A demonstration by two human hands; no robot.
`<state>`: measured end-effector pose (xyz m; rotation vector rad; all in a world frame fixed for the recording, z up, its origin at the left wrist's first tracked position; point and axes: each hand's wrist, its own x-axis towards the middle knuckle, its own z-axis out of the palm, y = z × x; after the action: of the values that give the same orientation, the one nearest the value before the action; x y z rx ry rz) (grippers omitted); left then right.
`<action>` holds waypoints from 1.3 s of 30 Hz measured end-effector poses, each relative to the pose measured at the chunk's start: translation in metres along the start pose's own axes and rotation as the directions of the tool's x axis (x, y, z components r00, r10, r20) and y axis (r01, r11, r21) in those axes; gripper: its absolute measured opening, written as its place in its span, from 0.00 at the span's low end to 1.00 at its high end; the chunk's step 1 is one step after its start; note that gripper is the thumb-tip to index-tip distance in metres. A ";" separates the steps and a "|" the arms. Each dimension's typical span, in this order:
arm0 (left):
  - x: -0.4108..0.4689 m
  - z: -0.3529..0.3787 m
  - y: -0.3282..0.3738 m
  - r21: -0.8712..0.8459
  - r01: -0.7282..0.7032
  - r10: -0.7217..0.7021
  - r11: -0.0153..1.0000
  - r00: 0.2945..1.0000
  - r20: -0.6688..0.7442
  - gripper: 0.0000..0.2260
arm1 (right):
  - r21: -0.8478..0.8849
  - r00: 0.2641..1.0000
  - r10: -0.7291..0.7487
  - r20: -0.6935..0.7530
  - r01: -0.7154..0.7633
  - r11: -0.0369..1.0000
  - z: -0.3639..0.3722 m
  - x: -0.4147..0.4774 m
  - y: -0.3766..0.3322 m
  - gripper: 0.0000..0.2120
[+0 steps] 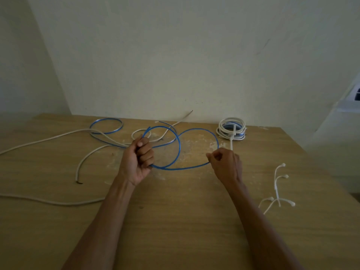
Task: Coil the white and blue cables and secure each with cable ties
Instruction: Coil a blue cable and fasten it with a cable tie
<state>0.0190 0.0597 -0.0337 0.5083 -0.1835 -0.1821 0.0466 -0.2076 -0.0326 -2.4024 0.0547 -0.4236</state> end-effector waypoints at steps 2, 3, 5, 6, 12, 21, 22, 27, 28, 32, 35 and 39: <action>-0.002 0.007 -0.003 0.031 -0.001 0.001 1.000 1.000 0.012 0.20 | -0.001 0.989 0.074 0.126 -0.074 0.997 0.006 0.004 0.008 0.07; -0.003 0.010 -0.004 0.052 -0.009 0.009 0.999 1.000 0.005 0.19 | 0.031 0.978 0.123 0.171 -0.130 0.991 0.009 0.005 0.012 0.13; -0.004 0.014 -0.004 0.109 -0.051 0.057 0.993 0.997 -0.055 0.17 | 0.233 0.953 0.216 0.211 -0.264 0.936 0.010 0.009 0.019 0.22; -0.005 0.015 -0.004 0.130 -0.074 0.085 0.989 0.993 -0.078 0.17 | 0.358 0.942 0.241 0.232 -0.313 0.879 0.008 0.010 0.019 0.22; -0.001 0.011 -0.010 0.255 -0.005 0.038 0.967 0.991 -0.127 0.18 | 0.706 0.980 0.177 -0.085 -0.066 0.705 -0.003 0.010 0.007 0.08; 0.004 0.016 -0.034 0.572 0.030 0.068 0.820 0.986 -0.150 0.17 | 0.406 0.856 -0.423 -0.297 0.514 0.756 0.005 -0.013 -0.026 0.12; 0.003 0.017 -0.037 0.578 0.040 0.052 0.815 0.989 -0.142 0.17 | 0.386 0.842 -0.462 -0.280 0.539 0.749 0.009 -0.017 -0.029 0.13; 0.005 0.034 -0.058 0.583 0.079 0.031 0.809 0.984 -0.177 0.19 | 0.321 0.787 -0.609 -0.094 0.603 0.730 0.030 -0.035 -0.038 0.26; 0.006 0.035 -0.060 0.549 0.075 0.033 0.832 0.982 -0.184 0.19 | 0.275 0.750 -0.659 -0.054 0.646 0.712 0.034 -0.039 -0.040 0.29; 0.001 0.036 -0.050 0.396 0.121 -0.068 0.910 0.987 -0.146 0.18 | 0.116 0.661 -0.750 -0.024 0.747 0.654 0.037 -0.037 -0.041 0.29; -0.001 0.035 -0.048 0.350 0.174 -0.141 0.920 0.983 -0.118 0.10 | 0.171 0.656 -0.738 -0.158 0.754 0.634 0.034 -0.037 -0.040 0.26; -0.002 0.036 -0.045 0.171 0.119 -0.111 0.978 0.992 -0.051 0.07 | 0.392 0.894 -0.346 -0.284 0.437 0.809 0.022 -0.035 -0.034 0.19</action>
<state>0.0039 0.0049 -0.0250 0.6968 -0.1299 -0.2697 0.0184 -0.1625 -0.0365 -1.8948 -0.4222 -0.7793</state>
